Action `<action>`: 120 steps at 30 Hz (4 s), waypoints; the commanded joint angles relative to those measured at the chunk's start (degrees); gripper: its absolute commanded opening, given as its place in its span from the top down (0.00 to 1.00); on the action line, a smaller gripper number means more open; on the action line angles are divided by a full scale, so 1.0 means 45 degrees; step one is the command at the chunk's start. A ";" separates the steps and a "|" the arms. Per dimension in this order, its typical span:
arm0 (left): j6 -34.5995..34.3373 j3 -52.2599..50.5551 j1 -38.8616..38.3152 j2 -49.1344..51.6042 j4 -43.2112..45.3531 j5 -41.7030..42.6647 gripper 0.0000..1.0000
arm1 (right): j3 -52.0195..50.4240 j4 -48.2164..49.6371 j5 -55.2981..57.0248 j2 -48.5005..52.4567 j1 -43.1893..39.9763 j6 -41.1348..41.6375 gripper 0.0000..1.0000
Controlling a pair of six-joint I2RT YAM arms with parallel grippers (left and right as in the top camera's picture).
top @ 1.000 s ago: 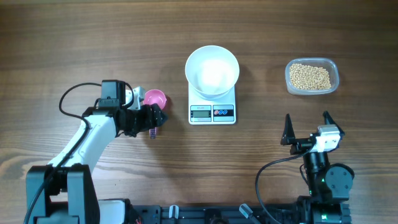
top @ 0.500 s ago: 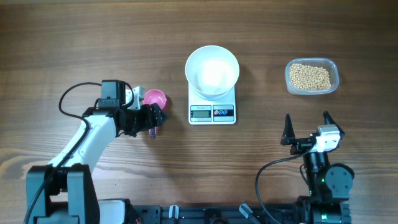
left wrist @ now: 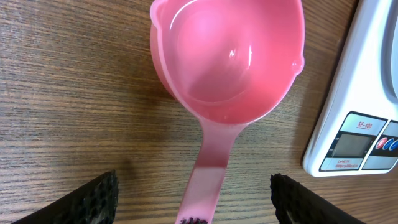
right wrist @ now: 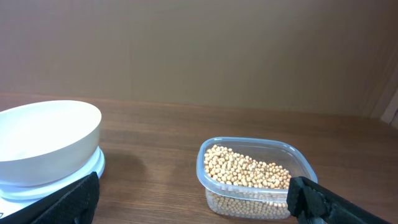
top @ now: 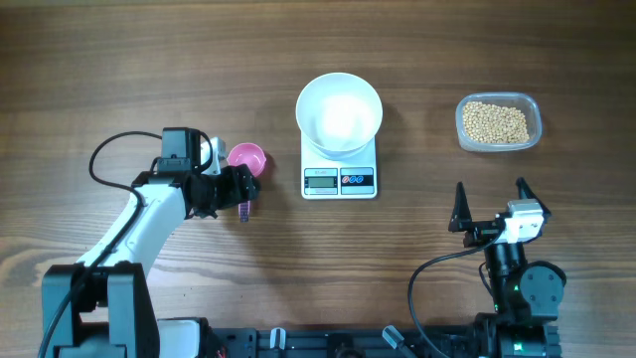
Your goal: Scoop item into bowl and weigh 150g on scale
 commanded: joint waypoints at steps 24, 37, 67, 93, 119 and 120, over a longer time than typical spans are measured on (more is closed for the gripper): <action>-0.0019 -0.0102 -0.0476 0.1287 0.0719 -0.0296 0.41 | -0.0019 0.0034 0.0180 0.0005 0.0073 0.0029 0.00; -0.0364 -0.0073 -0.0476 0.1209 0.0991 -0.0291 0.80 | -0.0019 0.0034 0.0180 0.0005 0.0078 0.0029 0.00; -0.2161 -0.0063 -0.0476 -0.2997 0.1282 0.0971 0.96 | -0.0015 0.0034 0.0185 0.0005 0.0073 0.0029 0.00; -0.3755 -0.0063 -0.0481 -0.8374 0.1413 0.4070 0.96 | -0.0019 0.0034 0.0185 0.0005 0.0073 0.0029 0.00; -0.3755 -0.0063 -0.0476 -0.8388 0.1423 0.4619 0.96 | -0.0019 0.0034 0.0185 0.0005 0.0073 0.0029 0.00; -0.3755 -0.0063 -0.0476 -0.8388 0.1423 0.4619 0.96 | -0.0019 0.0034 0.0185 0.0005 0.0073 0.0024 0.00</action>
